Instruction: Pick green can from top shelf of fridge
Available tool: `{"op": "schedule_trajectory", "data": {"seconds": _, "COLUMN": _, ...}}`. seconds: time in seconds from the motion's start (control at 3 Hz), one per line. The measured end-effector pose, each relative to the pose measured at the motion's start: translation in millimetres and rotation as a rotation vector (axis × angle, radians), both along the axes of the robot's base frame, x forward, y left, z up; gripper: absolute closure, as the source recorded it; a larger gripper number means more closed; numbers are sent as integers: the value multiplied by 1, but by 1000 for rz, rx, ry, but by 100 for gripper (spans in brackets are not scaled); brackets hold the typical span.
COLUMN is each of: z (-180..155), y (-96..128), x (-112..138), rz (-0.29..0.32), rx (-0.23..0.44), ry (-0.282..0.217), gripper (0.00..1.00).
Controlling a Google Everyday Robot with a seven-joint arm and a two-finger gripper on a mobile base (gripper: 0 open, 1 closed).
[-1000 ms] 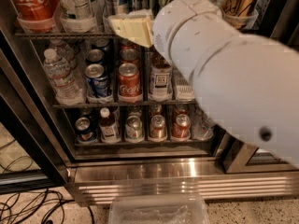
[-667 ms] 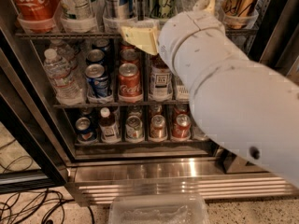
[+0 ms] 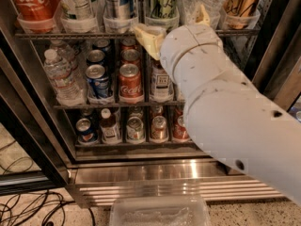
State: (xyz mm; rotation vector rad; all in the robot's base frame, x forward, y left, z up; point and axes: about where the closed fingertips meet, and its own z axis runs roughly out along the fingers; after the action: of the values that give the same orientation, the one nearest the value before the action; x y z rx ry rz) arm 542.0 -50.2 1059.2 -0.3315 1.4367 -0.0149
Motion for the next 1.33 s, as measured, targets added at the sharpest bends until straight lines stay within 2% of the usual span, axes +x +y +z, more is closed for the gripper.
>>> {"op": "schedule_trajectory", "data": {"seconds": 1.33, "z": 18, "y": 5, "x": 27, "rz": 11, "rx": 15, "ry": -82, "gripper": 27}}
